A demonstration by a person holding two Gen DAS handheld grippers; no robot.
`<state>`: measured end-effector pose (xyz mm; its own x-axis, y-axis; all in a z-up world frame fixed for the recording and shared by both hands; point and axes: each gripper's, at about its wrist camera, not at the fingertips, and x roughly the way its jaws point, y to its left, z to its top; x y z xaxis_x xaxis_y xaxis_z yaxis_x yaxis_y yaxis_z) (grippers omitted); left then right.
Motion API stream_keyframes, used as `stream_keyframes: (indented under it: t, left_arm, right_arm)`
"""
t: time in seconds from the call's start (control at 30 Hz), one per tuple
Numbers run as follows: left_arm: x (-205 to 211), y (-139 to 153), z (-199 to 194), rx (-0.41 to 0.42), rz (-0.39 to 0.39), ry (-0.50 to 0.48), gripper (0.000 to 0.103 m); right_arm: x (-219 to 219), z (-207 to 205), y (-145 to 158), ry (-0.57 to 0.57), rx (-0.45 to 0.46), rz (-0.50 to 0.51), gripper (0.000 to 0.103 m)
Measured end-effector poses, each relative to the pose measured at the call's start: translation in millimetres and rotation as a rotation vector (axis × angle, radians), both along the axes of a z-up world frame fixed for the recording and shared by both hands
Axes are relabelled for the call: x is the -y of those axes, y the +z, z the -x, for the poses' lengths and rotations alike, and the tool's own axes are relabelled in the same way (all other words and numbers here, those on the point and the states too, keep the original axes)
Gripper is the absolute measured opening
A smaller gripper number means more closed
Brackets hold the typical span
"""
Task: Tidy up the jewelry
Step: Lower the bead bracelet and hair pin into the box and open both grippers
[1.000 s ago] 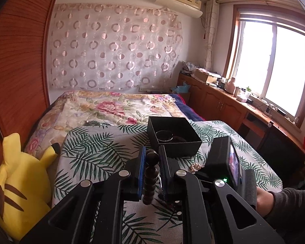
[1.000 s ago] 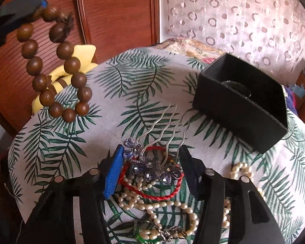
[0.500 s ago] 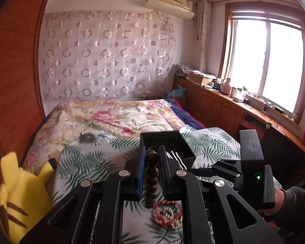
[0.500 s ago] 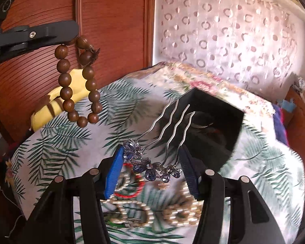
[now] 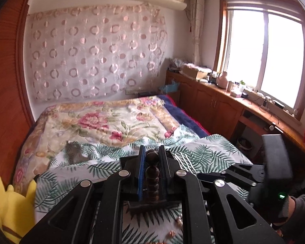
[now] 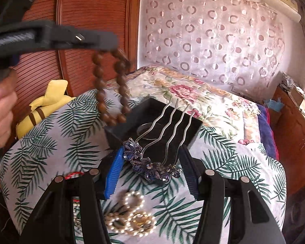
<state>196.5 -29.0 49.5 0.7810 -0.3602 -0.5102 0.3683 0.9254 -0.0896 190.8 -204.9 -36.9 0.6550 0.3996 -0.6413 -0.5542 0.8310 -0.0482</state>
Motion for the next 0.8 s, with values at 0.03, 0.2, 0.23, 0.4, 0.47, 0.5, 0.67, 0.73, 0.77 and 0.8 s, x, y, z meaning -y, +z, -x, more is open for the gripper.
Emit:
stream_keyframes:
  t: [0.03,0.2,0.23,0.4,0.47,0.5,0.67,0.73,0.77,0.8]
  left_arm:
    - [2,-4,-7,-0.009,-0.006,0.003,0.012]
    - [9,-36,-41,-0.093,-0.038,0.039,0.013]
    - [7,-39,-42,-0.092,-0.043,0.048,0.015]
    - [-4,-52,-35,-0.06,-0.058,0.082,0.057]
    - [-11,-56,-29,-0.056,-0.065,0.103,0.067]
    - [-14,-57,-27,-0.053,-0.068,0.111,0.071]
    - [-32,-59,-14,-0.037,-0.076,0.152,0.085]
    - [-38,-60,-8,-0.033,-0.082,0.171,0.09]
    - [-41,-60,-6,-0.031,-0.081,0.175,0.091]
    - [-45,-61,-1,-0.03,-0.077,0.178,0.092]
  right_arm:
    - [1,-4,-1,-0.001,-0.004,0.001,0.058]
    - [1,-21,-8,0.007,-0.011,0.015,0.058]
    - [-1,-24,-9,0.008,-0.013,0.015,0.058]
    - [-8,-43,-16,0.014,-0.027,0.006,0.058]
    - [-11,-48,-20,0.015,-0.038,0.004,0.058]
    - [-13,-51,-22,0.016,-0.043,0.0,0.058]
    - [-22,-64,-29,0.013,-0.06,0.004,0.058]
    - [-27,-68,-31,0.014,-0.064,0.015,0.058]
    - [-29,-69,-33,0.012,-0.065,0.02,0.058]
    - [-30,-71,-33,0.009,-0.066,0.024,0.058]
